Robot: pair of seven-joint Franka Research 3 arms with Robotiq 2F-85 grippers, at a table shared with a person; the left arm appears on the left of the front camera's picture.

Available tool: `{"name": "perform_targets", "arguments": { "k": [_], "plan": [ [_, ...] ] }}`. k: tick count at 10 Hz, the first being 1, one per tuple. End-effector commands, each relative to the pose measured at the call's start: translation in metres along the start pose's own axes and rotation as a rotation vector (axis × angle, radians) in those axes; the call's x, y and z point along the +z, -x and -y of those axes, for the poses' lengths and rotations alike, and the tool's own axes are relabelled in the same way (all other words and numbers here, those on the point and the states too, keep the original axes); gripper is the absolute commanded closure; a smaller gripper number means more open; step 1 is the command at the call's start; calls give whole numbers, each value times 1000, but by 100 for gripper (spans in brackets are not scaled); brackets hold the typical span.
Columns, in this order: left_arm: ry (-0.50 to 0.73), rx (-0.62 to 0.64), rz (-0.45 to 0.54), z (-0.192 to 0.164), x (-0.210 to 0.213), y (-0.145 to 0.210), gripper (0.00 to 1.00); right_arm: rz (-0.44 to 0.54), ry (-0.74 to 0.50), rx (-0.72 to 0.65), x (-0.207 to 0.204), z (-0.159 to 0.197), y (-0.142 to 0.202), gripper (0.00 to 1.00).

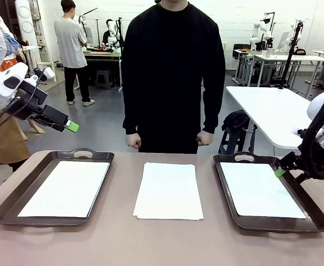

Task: Sort the A4 documents.
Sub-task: Receive the A4 Paper.

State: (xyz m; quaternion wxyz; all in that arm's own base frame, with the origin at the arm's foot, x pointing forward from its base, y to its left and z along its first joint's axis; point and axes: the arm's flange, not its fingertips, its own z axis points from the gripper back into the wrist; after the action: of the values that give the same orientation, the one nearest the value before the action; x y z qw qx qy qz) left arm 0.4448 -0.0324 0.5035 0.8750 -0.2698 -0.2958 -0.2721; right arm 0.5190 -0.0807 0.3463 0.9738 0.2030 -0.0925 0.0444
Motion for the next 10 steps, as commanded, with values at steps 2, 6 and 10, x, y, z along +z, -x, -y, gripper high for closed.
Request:
{"name": "perform_targets", "arguments": {
  "k": [2,6,10],
  "plan": [
    [7,-1,6,1,1,0,0,0,0,0,0,0,0,0],
    [7,-1,6,1,1,0,0,253,-182,242,88,1,38,0],
    [7,-1,6,1,1,0,0,244,-411,695,132,-68,31,0]
  ]
}}
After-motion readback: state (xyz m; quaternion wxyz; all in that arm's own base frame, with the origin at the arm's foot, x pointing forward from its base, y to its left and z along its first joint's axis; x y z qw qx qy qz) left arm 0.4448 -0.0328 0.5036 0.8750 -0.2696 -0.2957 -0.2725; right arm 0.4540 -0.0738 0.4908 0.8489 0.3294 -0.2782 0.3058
